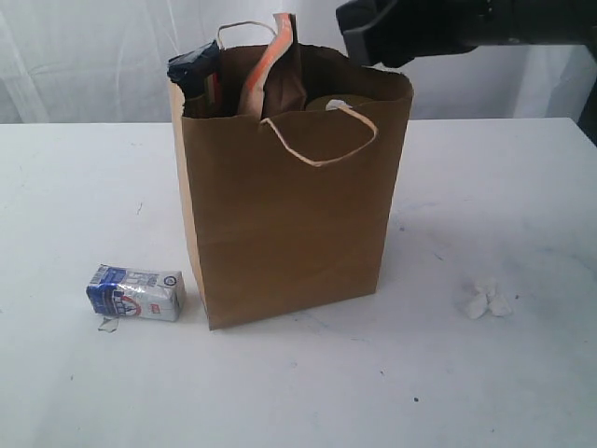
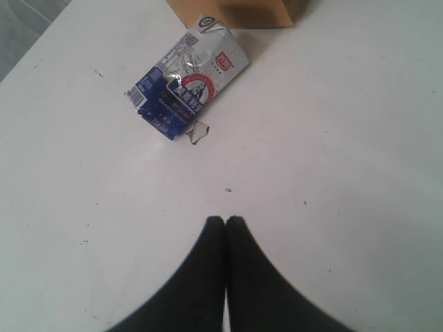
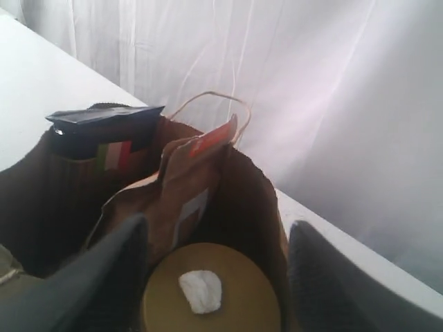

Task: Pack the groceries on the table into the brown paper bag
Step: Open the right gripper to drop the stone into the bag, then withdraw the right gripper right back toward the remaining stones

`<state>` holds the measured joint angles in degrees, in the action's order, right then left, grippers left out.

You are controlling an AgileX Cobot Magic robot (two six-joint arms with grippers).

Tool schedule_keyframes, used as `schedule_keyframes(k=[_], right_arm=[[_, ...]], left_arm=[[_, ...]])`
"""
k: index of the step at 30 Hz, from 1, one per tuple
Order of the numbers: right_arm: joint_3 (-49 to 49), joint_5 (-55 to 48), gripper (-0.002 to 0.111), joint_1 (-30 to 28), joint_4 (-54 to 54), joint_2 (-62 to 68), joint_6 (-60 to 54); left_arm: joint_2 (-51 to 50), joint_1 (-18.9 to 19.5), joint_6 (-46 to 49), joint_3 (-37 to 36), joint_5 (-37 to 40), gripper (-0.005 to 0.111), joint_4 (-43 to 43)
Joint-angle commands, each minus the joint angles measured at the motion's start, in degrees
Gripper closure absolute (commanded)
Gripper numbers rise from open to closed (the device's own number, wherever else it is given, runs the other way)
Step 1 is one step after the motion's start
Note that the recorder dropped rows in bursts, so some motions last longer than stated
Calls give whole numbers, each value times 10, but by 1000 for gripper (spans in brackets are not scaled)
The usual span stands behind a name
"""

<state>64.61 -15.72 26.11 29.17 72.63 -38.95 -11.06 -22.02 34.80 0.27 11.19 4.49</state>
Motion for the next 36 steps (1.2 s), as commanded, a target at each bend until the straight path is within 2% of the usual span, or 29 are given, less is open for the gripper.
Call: schedule_keyframes(k=[1,6,12,19,24,30,36], right_arm=[[-31,-9,57,-16,-46,-43,21],[-70,-9,57,-17,-113,-99,30],[-81,-54,57,-57,-192,-149,120],[-81,-189,57,-123,-362,-195,308],[-81,-291,57,-142,-473,-215,411],[-87,-447,58,-142,-453,-208,440],[-145,-437,58,-142,-403,-177,420]], left_arm=[[4,1,-3,-3,-1,107,2],[4,1,-3,-3,-1,107,2],[4,1,-3,-3,-1,107,2],[4,1,-3,-3,-1,107,2],[4,1,-3,-3,-1,107,2],[4,1,-3,-3,-1,107,2],[4,1,-3,-3,-1,107,2]])
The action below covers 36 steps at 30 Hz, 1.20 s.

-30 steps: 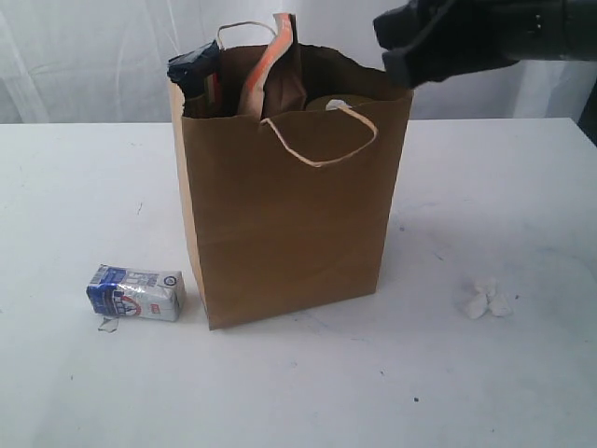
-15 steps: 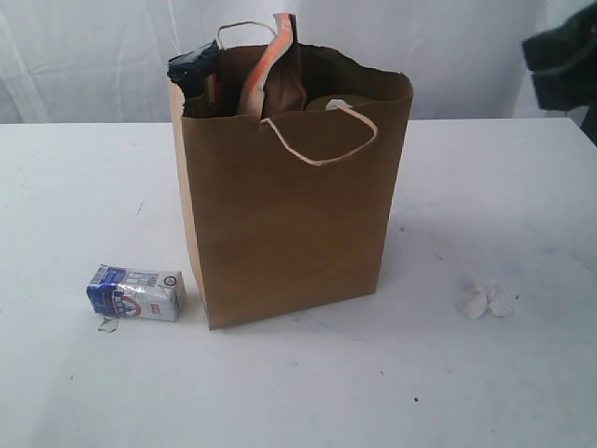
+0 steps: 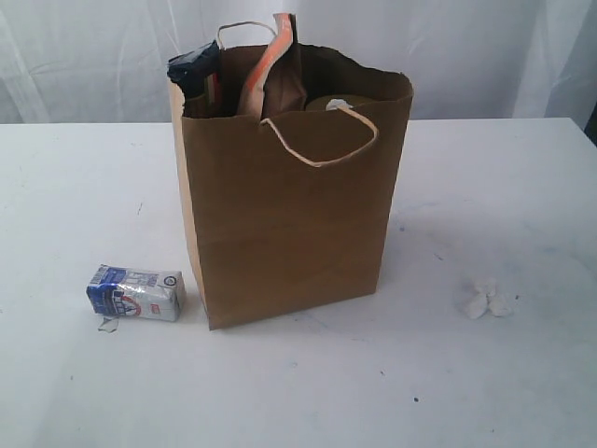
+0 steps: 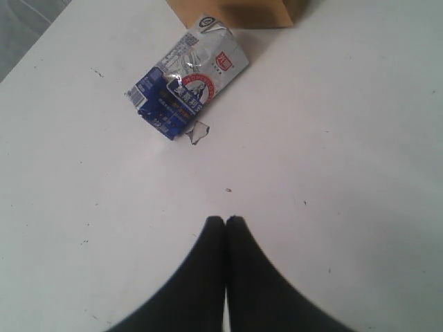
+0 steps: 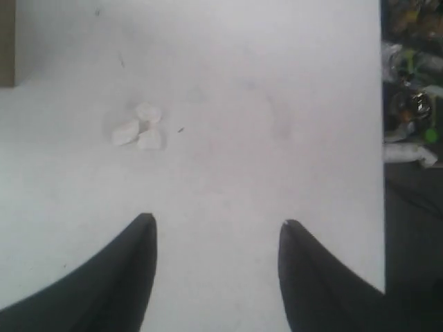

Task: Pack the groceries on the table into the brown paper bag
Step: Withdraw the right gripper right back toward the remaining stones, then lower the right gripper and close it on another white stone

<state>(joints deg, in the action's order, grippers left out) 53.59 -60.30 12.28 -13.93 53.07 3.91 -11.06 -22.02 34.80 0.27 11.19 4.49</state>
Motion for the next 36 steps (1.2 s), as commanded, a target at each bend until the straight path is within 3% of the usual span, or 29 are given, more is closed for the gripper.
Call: schedule_keyframes(k=[1,14,23,36], right_arm=[[-47,24,58,-3,32,27,-10],[-102,244,58,-3,42,234,-6],[-75,279,58,-28,67,363,-6],[-56,338,58,-38,66,446,-10]], left_arm=[[4,1,-3,-3,-1,107,2],[4,1,-3,-3,-1,107,2],[4,1,-3,-3,-1,107,2],[4,1,-3,-3,-1,107,2]])
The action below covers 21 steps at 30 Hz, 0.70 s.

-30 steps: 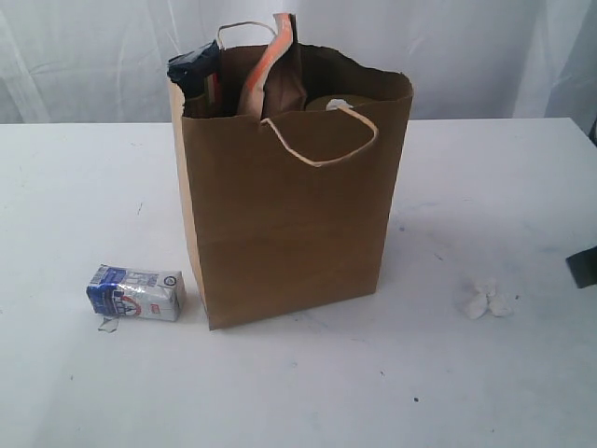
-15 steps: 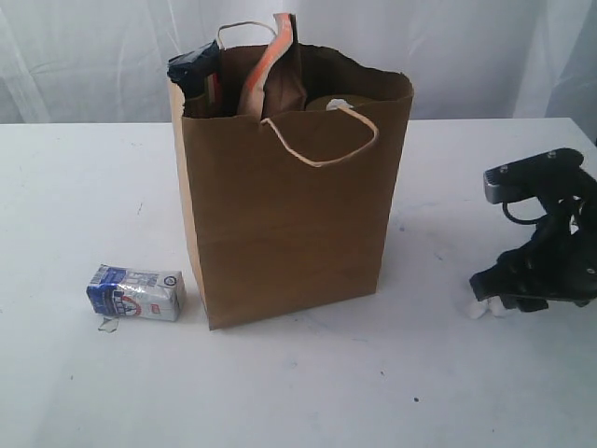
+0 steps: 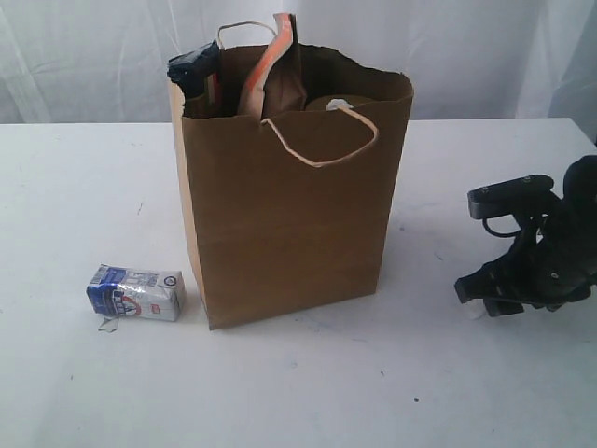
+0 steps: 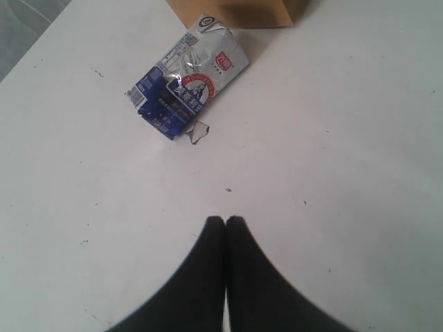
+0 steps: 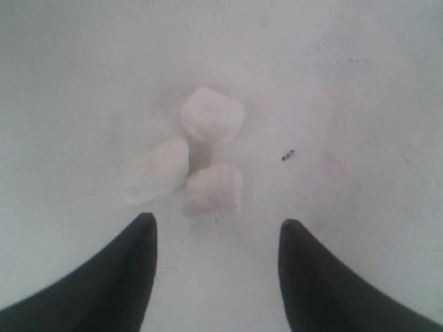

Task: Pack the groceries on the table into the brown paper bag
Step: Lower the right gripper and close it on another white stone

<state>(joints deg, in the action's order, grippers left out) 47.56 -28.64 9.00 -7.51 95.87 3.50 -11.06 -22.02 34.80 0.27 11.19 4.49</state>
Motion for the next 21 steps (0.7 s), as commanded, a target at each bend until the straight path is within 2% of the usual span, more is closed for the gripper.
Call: schedule_keyframes(k=[1,11,16,21], right_arm=[[5,27,58,-5,1,23,-7],[10,47,59,-5,-2,60,-8],[10,43,70,-5,-3,65,-8],[10,37,87,-5,-3,66,-8]], left_arm=[[4,1,-3,-3,-1,107,2],[4,1,-3,-3,-1,107,2],[4,1,-3,-3,-1,107,2],[4,1,-3,-3,-1,107,2]])
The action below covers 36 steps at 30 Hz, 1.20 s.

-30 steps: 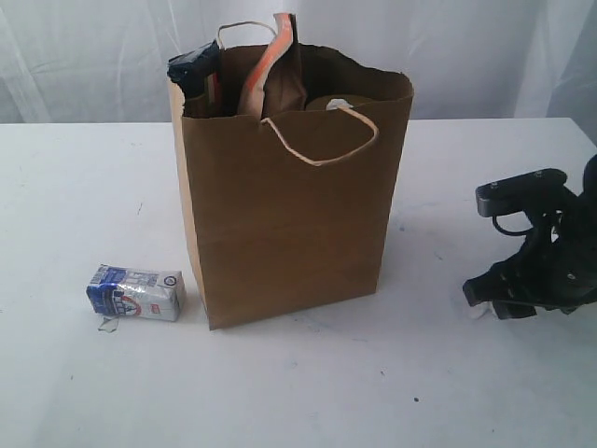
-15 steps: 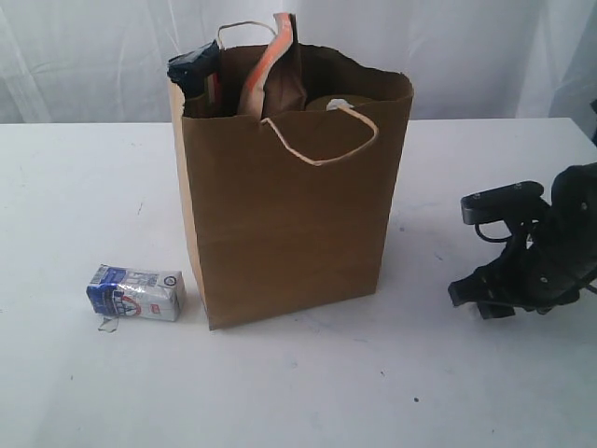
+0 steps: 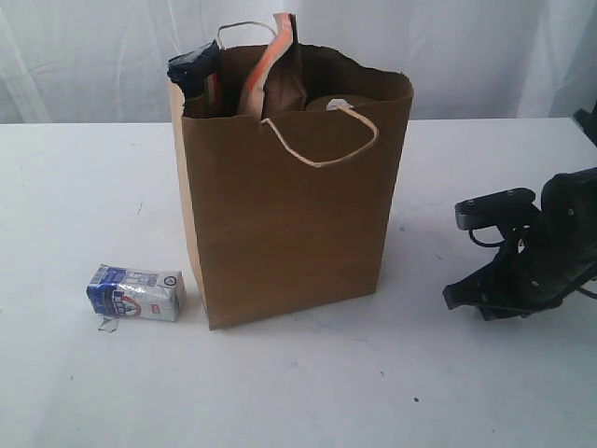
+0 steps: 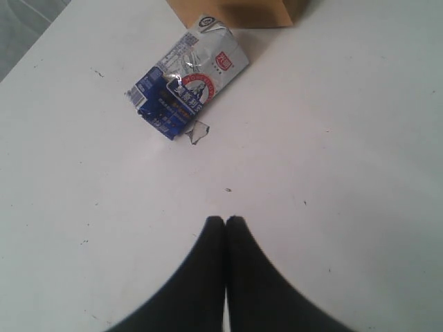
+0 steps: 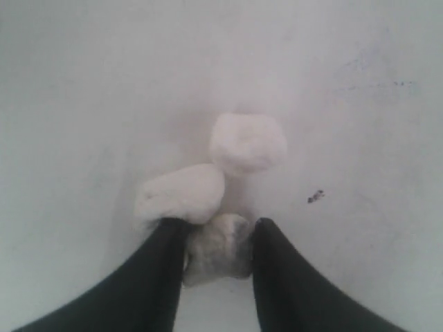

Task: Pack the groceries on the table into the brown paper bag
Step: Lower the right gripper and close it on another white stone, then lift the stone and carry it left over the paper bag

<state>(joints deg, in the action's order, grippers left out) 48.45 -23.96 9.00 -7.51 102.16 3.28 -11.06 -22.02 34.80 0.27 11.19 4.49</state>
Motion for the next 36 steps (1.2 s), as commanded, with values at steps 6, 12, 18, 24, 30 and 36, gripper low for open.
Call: schedule_keyframes(k=[6,12,18,24,30,36], right_arm=[[2,-38,105,-5,-1,1,-17],[2,-40,108,-5,3,-26,-20],[2,-61,108,-5,3,-71,-19],[2,-55,108,-5,6,-142,-15],[2,42,108,-5,80,-260,-15],[2,126,108,4,85,-377,-15]], left_arm=[[4,1,-3,-3,-1,107,2],[4,1,-3,-3,-1,107,2],[4,1,-3,-3,-1,107,2],[4,1,-3,-3,-1,107,2],[4,1,-3,-3,-1,107,2],[4,1,-3,-3,-1,107,2]])
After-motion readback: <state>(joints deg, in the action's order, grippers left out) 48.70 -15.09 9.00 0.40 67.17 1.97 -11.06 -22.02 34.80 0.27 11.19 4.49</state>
